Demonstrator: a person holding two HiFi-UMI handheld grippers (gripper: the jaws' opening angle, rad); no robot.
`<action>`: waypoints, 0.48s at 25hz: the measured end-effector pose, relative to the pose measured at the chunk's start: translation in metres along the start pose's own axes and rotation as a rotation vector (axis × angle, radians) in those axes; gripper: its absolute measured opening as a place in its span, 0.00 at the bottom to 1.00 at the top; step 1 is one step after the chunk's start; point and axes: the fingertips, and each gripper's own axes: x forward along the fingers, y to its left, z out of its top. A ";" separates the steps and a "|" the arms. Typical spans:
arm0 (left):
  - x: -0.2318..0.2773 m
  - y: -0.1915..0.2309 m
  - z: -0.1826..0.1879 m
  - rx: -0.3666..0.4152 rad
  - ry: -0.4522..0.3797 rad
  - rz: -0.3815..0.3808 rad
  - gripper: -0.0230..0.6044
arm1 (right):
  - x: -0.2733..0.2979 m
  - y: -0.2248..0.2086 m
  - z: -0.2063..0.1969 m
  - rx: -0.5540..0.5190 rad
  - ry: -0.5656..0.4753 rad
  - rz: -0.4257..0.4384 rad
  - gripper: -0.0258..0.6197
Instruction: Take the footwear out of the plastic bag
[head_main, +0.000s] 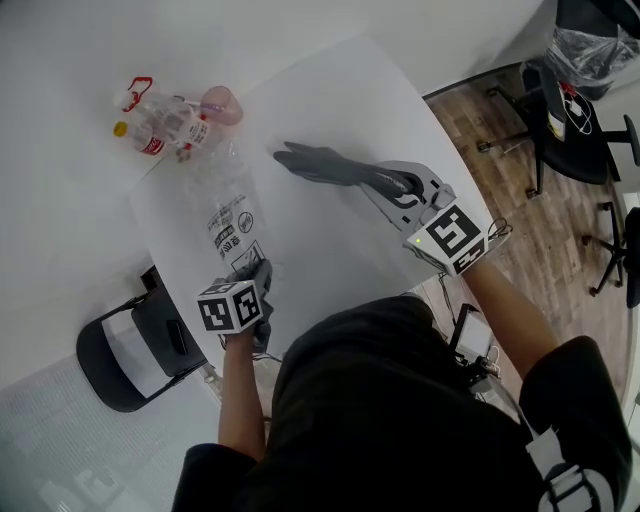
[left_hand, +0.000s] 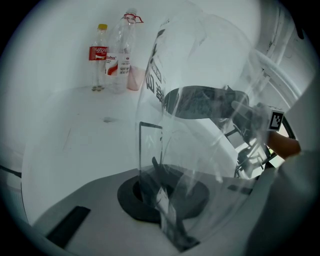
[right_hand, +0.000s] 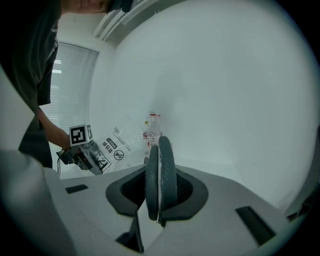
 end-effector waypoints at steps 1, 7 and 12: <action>0.000 0.000 0.000 0.000 0.001 0.000 0.07 | 0.000 0.000 0.000 -0.004 0.001 -0.003 0.16; 0.000 0.000 -0.002 0.002 0.004 -0.001 0.07 | 0.001 0.000 0.001 -0.011 0.005 -0.010 0.16; 0.000 0.000 -0.002 0.002 0.006 -0.002 0.07 | 0.001 0.001 0.002 -0.018 0.007 0.000 0.16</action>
